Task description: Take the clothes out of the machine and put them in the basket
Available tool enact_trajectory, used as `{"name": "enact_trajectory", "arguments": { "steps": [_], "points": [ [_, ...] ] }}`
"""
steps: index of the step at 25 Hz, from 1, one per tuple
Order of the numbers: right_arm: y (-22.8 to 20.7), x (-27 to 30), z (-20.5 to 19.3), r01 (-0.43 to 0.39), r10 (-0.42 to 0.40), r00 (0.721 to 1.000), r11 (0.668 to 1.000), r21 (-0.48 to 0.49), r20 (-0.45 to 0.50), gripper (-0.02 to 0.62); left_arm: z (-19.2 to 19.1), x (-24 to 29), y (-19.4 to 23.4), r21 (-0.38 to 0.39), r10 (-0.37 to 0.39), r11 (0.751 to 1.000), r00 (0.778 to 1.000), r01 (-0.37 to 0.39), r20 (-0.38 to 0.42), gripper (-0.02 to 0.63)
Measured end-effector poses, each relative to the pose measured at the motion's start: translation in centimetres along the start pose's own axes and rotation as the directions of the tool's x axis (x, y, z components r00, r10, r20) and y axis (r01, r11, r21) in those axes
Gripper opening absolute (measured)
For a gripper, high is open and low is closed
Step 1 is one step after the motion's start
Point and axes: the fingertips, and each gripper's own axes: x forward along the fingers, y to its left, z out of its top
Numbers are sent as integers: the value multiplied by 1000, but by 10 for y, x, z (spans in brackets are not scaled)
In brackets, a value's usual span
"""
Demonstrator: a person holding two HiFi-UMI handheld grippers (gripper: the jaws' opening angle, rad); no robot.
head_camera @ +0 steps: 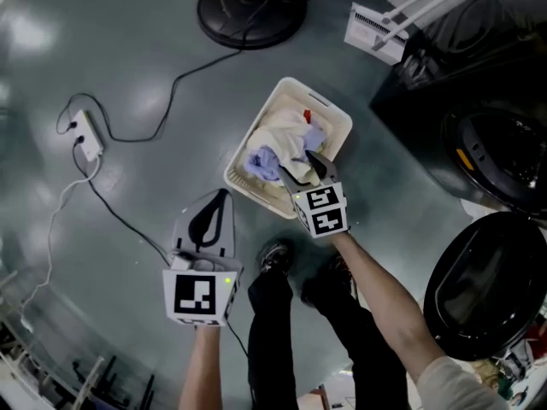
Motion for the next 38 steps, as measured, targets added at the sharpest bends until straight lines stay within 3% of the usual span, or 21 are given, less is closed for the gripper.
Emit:
{"name": "enact_trajectory", "arguments": {
  "steps": [2,7,10,14,18,23,29,33,38],
  "points": [
    [-3,-30,25,30,-30,998,1000,0,55,287,15,-4,-9,-15,-7,1000,1000,7,3,18],
    [-6,-102,79,91,-98,984,994,57,146,118,54,-23,-22,-29,-24,999,1000,24,5,18],
    [-6,-148,109,90,-106,977,992,92,187,52,78,-36,-35,-26,-37,999,999,37,-1,18],
    [-11,-209,149,79,-108,961,990,119,256,26,100,-45,-52,21,-67,998,997,67,-25,18],
    [-36,-281,178,137,-172,935,982,134,310,25,134,-41,-87,65,-128,989,991,130,-38,18],
    [-96,-385,181,247,-331,871,934,259,364,25,192,-29,-152,122,-222,968,975,222,-13,18],
    [-167,-511,144,416,-544,773,823,387,325,25,253,-12,-231,213,-334,920,943,328,-9,18],
    [-185,-597,132,485,-633,710,757,439,308,25,296,-26,-278,263,-384,889,923,375,-17,18],
    [-192,-693,154,540,-701,639,702,465,316,24,367,-57,-320,296,-420,869,907,396,22,18]
  ]
}}
